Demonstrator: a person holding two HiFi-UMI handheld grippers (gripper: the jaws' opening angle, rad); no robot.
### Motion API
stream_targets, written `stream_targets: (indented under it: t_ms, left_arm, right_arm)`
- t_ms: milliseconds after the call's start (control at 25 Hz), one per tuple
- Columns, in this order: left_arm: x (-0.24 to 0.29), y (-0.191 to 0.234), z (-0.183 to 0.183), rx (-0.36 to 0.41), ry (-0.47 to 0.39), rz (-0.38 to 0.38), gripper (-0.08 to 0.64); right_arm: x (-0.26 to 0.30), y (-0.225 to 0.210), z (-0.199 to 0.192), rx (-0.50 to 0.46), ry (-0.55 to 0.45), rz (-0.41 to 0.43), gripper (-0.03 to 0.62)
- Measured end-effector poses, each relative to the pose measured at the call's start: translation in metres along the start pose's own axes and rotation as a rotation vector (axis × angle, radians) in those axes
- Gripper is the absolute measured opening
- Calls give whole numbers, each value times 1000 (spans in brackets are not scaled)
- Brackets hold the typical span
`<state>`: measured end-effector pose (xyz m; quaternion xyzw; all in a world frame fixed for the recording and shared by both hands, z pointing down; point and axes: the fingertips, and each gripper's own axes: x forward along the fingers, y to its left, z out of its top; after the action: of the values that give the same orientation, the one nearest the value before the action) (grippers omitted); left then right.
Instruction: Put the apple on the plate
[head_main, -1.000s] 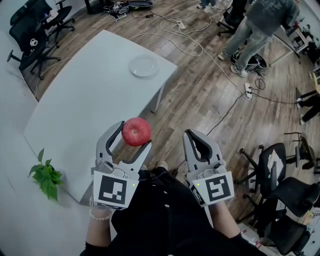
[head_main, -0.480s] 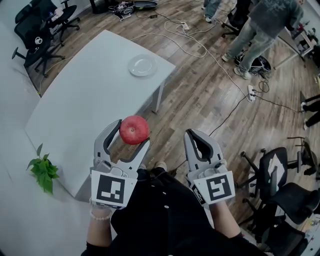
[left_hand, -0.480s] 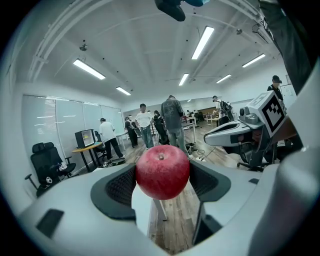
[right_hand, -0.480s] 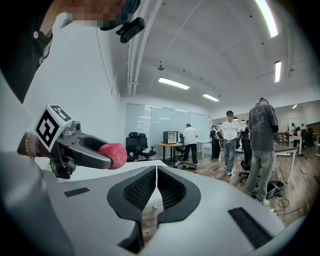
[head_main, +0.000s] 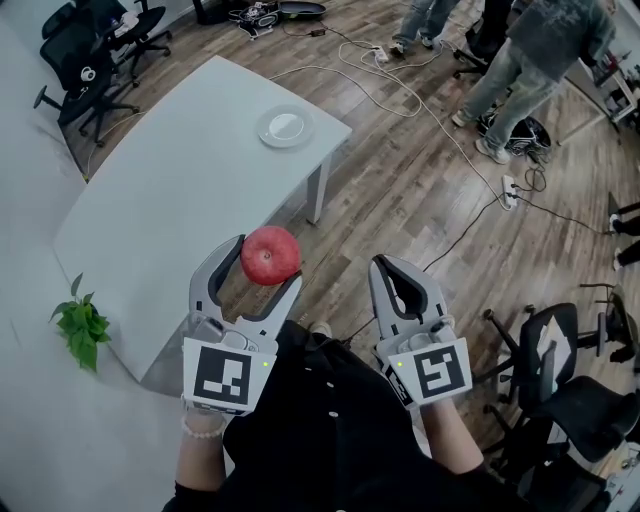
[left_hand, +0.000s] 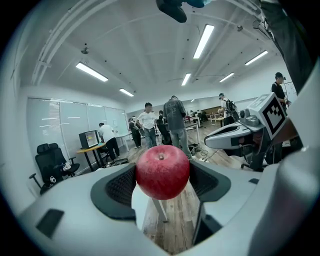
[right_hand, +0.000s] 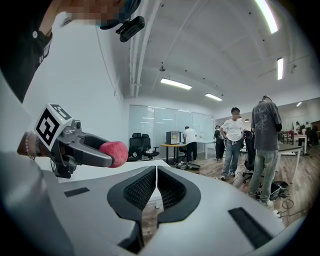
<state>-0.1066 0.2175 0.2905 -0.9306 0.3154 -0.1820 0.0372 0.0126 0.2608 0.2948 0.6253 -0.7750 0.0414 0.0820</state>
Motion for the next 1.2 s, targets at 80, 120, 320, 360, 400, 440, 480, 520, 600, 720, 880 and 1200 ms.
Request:
stream_targets:
  t_ms: [80, 120, 320, 360, 400, 440, 480, 520, 600, 720, 880, 1200]
  left_arm:
    - [1, -2, 2, 2, -6, 3, 345]
    - [1, -3, 4, 2, -9, 5, 345]
    - [1, -4, 11, 8, -26, 24, 345]
    - [1, -4, 11, 12, -26, 26, 345]
    - [1, -3, 10, 20, -28, 27, 345]
    - [1, -3, 10, 32, -34, 27, 345]
    - [1, -2, 9, 38, -38, 29, 345]
    - [1, 0, 8, 29, -36, 34, 345]
    - [0, 3, 5, 8, -26, 41, 345]
    - [3, 7, 2, 1, -26, 41, 345]
    - [11, 10, -2, -11, -25, 31, 345]
    - [36, 21, -1, -14, -29, 14, 345]
  right_arm:
    - [-1, 0, 1, 5, -6, 9, 44]
    - [-2, -1, 3, 2, -12, 12, 44]
    - [-5, -8, 8, -10, -32, 6, 44]
    - [-5, -9, 8, -11, -32, 6, 44]
    - [-5, -9, 7, -12, -30, 5, 44]
    - [-6, -10, 6, -13, -29, 5, 44]
    - [-6, -10, 5, -13, -27, 4, 44]
    - [-5, -9, 3, -12, -24, 3, 44]
    - [-4, -9, 1, -11, -18, 1, 44]
    - [-1, -9, -3, -12, -6, 1, 44]
    - [7, -11, -5, -13, 7, 3, 44]
    - [26, -30, -5, -19, 25, -13, 44]
